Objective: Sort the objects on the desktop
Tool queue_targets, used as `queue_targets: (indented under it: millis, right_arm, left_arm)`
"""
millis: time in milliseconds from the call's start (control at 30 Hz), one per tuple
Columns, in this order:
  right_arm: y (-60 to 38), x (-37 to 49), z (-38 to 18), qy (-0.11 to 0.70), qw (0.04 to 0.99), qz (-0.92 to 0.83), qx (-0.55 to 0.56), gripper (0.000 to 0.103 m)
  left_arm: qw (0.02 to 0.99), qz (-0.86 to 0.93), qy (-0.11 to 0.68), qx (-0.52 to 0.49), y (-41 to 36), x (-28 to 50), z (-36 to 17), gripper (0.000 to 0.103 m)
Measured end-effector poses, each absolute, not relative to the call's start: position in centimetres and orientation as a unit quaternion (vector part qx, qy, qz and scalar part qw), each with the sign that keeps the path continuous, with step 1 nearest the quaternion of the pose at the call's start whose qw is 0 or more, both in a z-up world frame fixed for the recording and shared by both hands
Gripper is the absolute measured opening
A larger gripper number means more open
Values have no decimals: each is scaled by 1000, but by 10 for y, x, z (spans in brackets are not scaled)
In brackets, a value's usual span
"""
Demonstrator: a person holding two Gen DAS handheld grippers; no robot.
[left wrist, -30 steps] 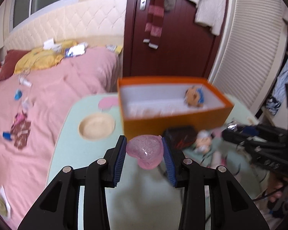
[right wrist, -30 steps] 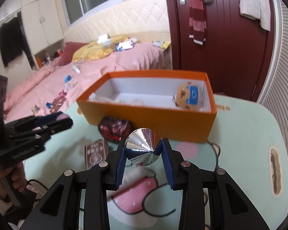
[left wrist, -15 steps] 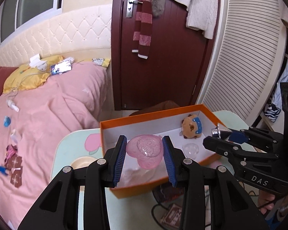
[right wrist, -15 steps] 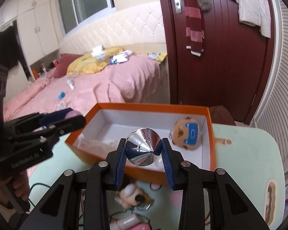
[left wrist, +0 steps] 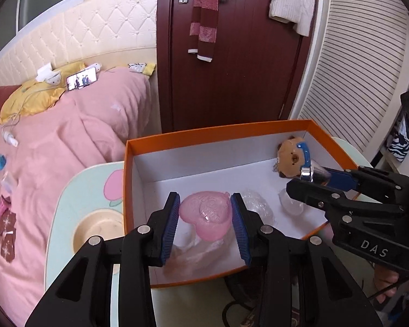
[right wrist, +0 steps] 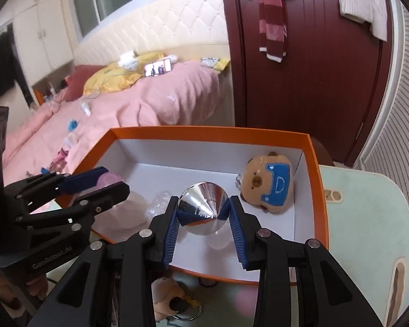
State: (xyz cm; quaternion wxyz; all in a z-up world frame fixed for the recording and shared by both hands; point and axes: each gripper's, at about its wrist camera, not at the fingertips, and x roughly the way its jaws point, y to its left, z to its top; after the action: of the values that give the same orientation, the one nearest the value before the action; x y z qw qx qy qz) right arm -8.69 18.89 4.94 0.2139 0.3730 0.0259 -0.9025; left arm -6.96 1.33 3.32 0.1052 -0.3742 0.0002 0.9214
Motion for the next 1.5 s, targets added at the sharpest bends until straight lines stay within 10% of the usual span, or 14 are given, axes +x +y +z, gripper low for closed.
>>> queue_targets:
  millis: [267,467,600,733,1233,1500]
  right_arm:
    - [188,-86,46,30,211,-909,359,35]
    - [195,-80,53,15,226,-910,347,43]
    - [208,-62,71,-10,217,-926,307,78]
    - [223,-41,85,-22,218,-934,281,89]
    - [233,11,23,38,140,-884,444,89]
    - [227,16,10,73,114,-891,432,103]
  left_arm:
    - [110,923,-1,-368,12,-68,31,41]
    - [133,928,-9,-348,14,-57,41,71]
    - [134,939,-27,-315,3,-36,60,71]
    - [121,935,-35,-332,-14,-16,64,71]
    - [68,890,-39,-449,-8,39,1,72]
    - [24,895,-6,-445,1,45,-13,102]
